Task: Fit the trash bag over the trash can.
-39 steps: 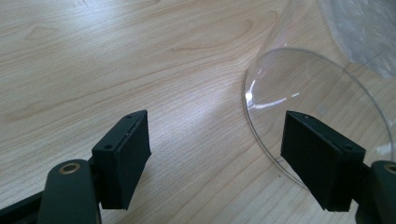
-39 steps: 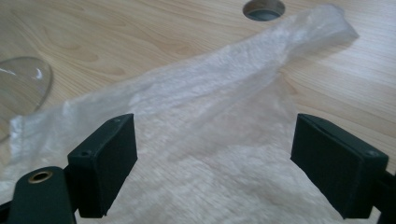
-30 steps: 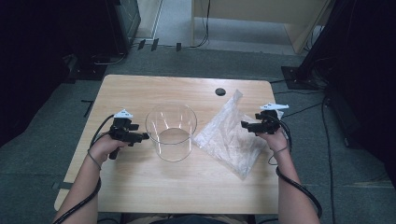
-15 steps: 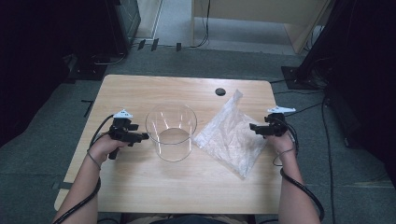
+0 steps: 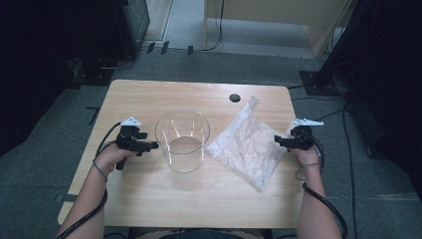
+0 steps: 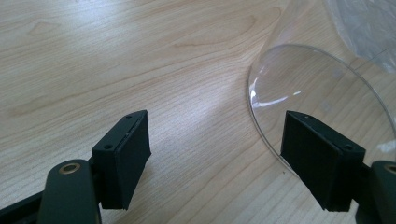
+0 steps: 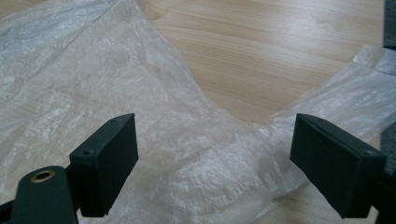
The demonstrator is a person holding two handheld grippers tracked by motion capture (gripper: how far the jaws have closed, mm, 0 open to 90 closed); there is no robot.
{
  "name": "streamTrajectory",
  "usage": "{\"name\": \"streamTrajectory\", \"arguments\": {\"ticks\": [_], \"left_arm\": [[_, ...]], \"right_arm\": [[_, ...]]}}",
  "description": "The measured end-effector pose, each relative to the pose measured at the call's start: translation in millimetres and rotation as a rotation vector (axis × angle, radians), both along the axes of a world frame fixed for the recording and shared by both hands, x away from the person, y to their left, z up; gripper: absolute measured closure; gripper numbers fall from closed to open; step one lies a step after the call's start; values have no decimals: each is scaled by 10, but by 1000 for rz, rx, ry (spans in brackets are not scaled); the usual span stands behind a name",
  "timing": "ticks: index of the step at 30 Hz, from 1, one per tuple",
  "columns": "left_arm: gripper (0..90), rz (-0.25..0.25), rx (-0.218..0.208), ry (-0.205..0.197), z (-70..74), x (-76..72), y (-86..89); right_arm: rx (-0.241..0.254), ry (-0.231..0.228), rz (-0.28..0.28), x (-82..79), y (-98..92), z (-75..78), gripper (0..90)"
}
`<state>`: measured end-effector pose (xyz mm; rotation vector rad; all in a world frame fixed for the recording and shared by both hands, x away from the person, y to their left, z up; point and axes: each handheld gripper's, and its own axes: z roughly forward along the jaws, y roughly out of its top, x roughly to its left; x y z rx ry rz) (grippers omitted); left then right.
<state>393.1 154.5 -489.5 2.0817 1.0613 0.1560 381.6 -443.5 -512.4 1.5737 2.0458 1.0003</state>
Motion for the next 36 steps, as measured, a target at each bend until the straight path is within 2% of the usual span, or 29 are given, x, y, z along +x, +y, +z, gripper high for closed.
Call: {"name": "streamTrajectory", "arguments": {"ticks": [6,10,16,18,21,26,32,34,35,36], "left_arm": [[233,-1,1,2,-10,0,5],[233,-3,1,0,-5,-4,-3],[232,-7,4,2,-11,-4,-16],[233,-7,4,2,-15,-5,-22],[233,-10,-1,3,-13,-7,-24],[232,-9,-16,-4,5,-12,-26],[233,-5,-44,-17,39,-5,-29],[241,-8,-53,-14,46,-7,-37],[241,-10,-58,-12,47,-9,-43],[246,-11,-56,-10,49,-10,-44]], "right_arm": [[21,21,-46,-50,-111,-68,154],[20,5,-22,-35,-65,-81,152],[-49,-36,42,-9,89,-123,135],[-96,-43,58,-6,142,-130,138],[-94,-46,47,6,177,-129,166],[-78,-79,62,-34,236,-117,446],[-63,-88,68,-52,312,-111,686],[-44,-78,82,-40,338,-104,778],[-37,-60,90,-23,348,-90,805],[-9,-26,96,2,360,-69,842]]}}
